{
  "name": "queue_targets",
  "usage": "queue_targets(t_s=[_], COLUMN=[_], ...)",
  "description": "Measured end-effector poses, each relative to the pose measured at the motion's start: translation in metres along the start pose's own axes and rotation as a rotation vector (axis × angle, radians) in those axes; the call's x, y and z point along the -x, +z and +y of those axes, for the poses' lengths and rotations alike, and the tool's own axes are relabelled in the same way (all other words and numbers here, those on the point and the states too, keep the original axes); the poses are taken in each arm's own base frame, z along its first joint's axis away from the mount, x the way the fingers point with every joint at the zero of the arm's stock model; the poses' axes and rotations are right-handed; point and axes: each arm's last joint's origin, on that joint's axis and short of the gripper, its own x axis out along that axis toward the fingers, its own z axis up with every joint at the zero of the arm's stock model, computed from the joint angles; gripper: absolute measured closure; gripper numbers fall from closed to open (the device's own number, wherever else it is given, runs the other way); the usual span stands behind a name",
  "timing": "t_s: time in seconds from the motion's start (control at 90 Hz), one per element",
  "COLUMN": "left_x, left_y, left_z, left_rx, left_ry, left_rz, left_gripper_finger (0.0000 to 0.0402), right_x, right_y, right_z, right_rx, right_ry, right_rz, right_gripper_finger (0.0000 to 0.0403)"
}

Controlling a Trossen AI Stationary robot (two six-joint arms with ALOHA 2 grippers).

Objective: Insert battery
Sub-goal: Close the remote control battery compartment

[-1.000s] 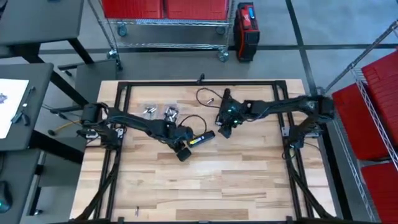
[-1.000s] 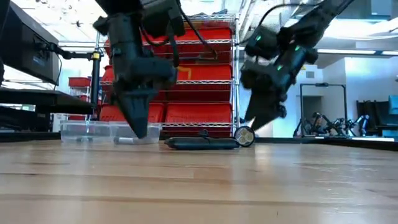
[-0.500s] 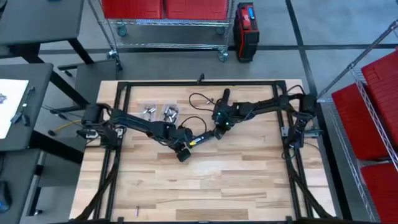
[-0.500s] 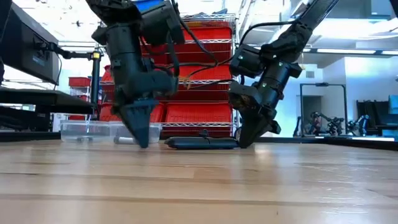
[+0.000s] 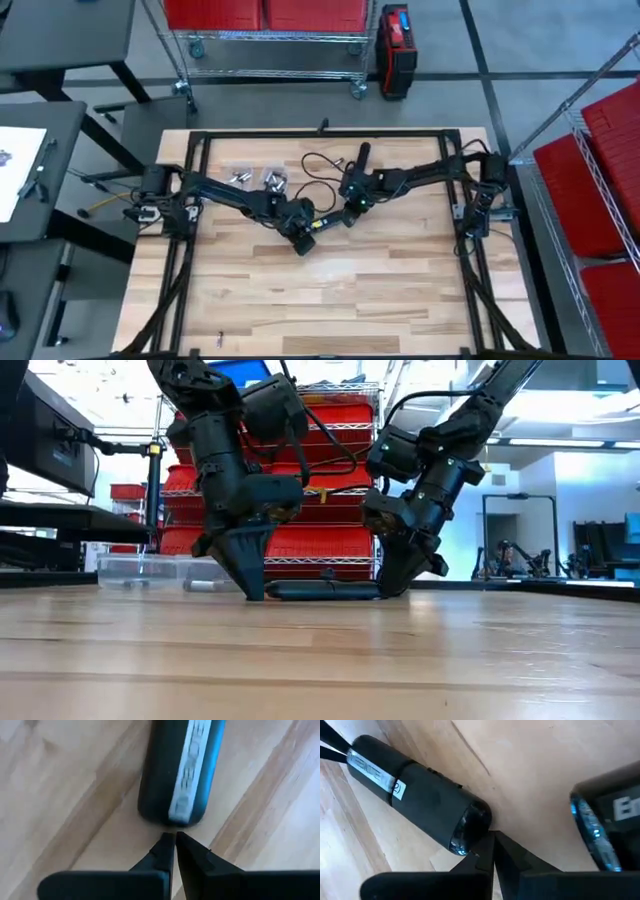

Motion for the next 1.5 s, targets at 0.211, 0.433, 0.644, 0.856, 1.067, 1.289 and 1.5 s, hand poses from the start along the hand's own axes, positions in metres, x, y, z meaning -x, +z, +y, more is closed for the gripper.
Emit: queue_targets(t_s=[0.211,0.433,0.644,0.856,1.067,1.289,1.5], left_x=[-0.009,-0.017,0.003,0.019,0.033,0.043,0.05], left_y=[0.005,0.021,0.031,0.033,0.036,0.038,0.042], left_z=[0.005,-0.005,-0.009,-0.014,-0.019,-0.018,-0.02], left_rx=[0.0,-0.042,-0.125,-0.116,-0.082,-0.019,-0.012], left_ry=[-0.015,0.027,0.104,0.04,-0.023,-0.024,-0.034], left_rz=[0.015,0.1,0.126,0.126,0.137,0.137,0.091], left_gripper_finger=[0.0398,0.04,0.0397,0.0378,0.0294,0.0213,0.0205], right_x=[-0.001,-0.002,0.008,0.013,0.017,0.058,0.105], right_y=[-0.002,-0.004,-0.003,0.0,-0.003,-0.001,0.002], right_z=[0.004,0.007,0.001,0.003,0.005,0.016,0.029], right_rx=[0.007,0.015,0.051,0.107,0.09,0.182,0.309], right_ry=[-0.003,-0.002,0.006,0.031,0.072,0.1,0.113], right_rz=[-0.001,-0.002,0.037,0.013,0.106,0.035,-0.128], right_gripper_finger=[0.0403,0.0403,0.0403,0.04,0.0334,0.0234,0.0178])
